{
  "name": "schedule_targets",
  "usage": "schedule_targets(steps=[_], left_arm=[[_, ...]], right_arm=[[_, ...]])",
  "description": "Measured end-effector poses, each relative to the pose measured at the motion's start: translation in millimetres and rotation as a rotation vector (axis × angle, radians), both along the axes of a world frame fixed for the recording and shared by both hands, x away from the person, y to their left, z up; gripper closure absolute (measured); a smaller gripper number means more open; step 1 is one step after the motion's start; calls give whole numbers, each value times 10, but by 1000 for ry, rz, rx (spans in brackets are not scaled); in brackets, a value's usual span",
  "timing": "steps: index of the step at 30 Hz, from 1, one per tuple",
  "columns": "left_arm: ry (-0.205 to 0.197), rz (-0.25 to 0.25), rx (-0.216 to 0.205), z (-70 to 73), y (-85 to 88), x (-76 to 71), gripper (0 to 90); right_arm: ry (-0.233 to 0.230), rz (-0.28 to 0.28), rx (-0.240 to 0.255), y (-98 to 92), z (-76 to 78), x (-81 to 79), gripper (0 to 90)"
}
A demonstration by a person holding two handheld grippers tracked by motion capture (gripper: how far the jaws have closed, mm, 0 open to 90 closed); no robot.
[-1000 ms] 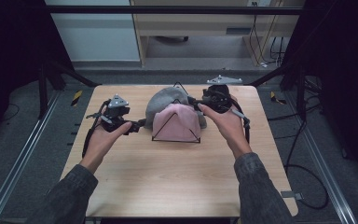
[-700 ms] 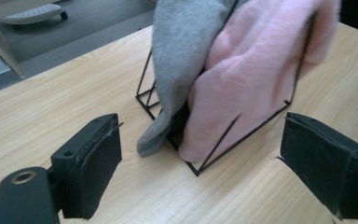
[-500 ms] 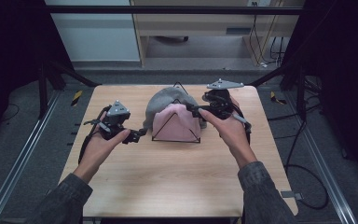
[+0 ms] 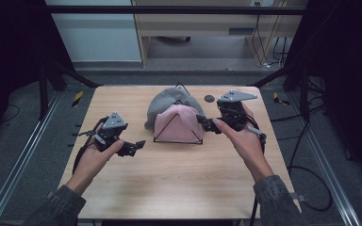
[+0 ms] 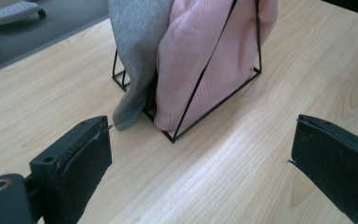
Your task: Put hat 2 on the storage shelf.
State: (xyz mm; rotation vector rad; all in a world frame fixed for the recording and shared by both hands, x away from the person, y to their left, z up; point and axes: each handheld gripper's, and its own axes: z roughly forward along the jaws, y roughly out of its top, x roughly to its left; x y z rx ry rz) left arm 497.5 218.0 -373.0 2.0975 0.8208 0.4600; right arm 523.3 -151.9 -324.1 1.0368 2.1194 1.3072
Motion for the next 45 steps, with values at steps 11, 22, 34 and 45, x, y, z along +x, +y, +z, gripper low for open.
schedule_targets(steps=[11, 22, 34, 45], left_arm=[[27, 5, 33, -235, 135, -87, 46], [71, 26, 52, -475, 270, -95, 50], [124, 42, 72, -750, 324, -48, 52], [178, 83, 82, -988, 446, 5, 52]], right_arm=[[20, -23, -51, -227, -261, -195, 118], [92, -71, -63, -467, -674, -269, 132], [186, -96, -83, -594, -1077, -311, 121], [249, -110, -86, -617, -1408, -330, 122]])
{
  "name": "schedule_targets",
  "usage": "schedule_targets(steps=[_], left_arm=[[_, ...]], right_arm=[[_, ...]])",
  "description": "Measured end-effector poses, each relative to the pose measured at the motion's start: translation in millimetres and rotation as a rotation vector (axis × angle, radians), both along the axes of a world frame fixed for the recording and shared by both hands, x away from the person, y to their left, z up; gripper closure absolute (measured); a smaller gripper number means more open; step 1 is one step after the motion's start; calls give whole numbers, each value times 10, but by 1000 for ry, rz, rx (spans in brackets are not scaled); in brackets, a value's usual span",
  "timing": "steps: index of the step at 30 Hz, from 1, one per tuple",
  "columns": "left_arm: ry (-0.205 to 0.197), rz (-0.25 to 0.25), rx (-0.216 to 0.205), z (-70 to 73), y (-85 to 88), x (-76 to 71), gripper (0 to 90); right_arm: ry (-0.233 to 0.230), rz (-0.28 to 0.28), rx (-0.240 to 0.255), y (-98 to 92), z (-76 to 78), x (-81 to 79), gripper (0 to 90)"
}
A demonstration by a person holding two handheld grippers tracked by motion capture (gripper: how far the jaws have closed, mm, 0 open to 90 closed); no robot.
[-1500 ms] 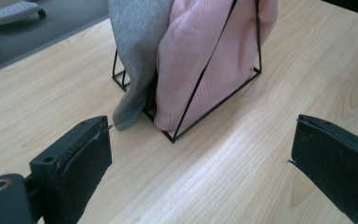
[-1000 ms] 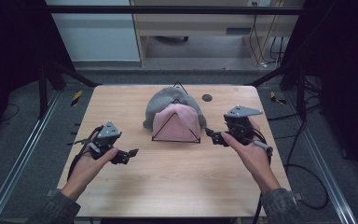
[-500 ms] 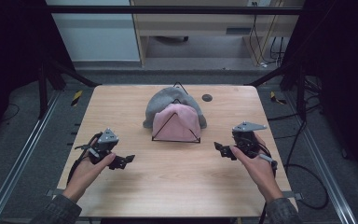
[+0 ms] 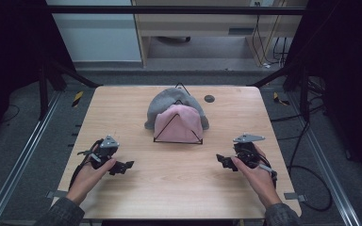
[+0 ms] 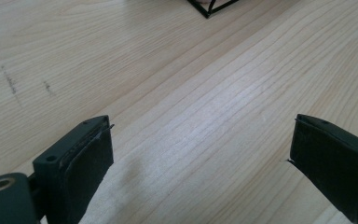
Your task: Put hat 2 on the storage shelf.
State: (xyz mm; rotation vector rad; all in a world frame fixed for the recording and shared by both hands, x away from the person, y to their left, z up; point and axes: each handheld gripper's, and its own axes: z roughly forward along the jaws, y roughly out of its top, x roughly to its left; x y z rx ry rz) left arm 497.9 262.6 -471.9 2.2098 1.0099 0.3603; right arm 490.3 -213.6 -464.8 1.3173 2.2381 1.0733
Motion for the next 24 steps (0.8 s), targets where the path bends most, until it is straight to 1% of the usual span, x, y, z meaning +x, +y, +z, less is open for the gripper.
schedule_targets(steps=[2, 4, 6, 9, 12, 13, 15, 16, 17, 19, 20, 21, 22, 24], left_arm=[[4, 3, 2, -22, 15, 6, 52], [14, 1, 5, -42, 20, 8, 52], [15, 1, 11, -62, 19, 11, 52], [19, 2, 14, -86, 23, 20, 51], [36, 8, 28, -173, 25, 33, 49], [36, 8, 28, -173, 25, 33, 48], [46, 5, 44, -229, 23, 41, 48], [36, 1, 52, -255, 18, 40, 41], [15, 2, 72, -273, 3, 33, 25], [15, 2, 68, -281, -4, 30, 0], [6, 5, 64, -295, -14, 18, 0], [6, 5, 64, -295, -14, 18, 0], [0, 16, 59, -301, -20, 6, 0], [-1, 18, 60, -301, -21, 0, 0]], right_arm=[[17, -5, 2, -2, -42, -1, 122], [22, -5, -5, -5, -88, 2, 123], [29, -10, 0, -8, -116, 0, 123], [39, -11, -5, -23, -156, 2, 123], [50, -24, -5, -48, -199, 12, 120], [50, -24, -5, -48, -199, 12, 120], [54, -28, -20, -55, -232, 23, 116], [59, -29, -23, -55, -251, 27, 113], [76, -31, -34, -53, -289, 35, 109], [90, -29, -43, -47, -331, 40, 100], [92, -29, -52, -41, -359, 36, 81], [92, -29, -52, -41, -359, 36, 81], [50, -32, -96, -25, -394, 15, 71], [18, -31, -119, -16, -427, -5, 41]])
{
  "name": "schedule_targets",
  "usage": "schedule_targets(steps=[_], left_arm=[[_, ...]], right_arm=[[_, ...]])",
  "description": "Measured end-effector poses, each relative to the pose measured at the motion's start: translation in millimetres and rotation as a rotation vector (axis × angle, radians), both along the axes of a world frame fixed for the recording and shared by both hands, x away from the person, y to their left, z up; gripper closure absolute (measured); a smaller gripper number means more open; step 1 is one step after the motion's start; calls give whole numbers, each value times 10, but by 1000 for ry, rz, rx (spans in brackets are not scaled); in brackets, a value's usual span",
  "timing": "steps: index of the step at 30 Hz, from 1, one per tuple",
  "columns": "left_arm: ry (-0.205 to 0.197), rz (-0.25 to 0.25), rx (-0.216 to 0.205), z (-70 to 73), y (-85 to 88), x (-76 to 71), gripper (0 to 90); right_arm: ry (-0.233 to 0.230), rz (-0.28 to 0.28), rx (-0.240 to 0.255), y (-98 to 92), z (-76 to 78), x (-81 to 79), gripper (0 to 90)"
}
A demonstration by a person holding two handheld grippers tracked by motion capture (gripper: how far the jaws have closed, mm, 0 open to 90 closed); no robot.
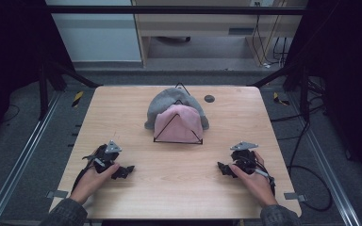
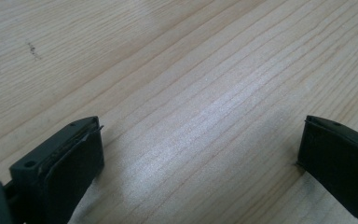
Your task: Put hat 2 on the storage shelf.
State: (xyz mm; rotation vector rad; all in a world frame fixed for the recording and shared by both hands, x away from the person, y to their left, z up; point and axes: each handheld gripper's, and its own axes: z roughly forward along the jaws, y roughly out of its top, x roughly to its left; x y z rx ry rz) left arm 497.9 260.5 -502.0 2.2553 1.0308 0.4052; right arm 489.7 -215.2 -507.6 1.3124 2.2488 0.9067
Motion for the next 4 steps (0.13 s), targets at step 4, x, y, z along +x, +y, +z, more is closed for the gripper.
schedule_targets(steps=[4], left_arm=[[2, 1, 2, 2, -2, -1, 0]], right_arm=[[-40, -8, 23, -2, -46, -25, 28]])
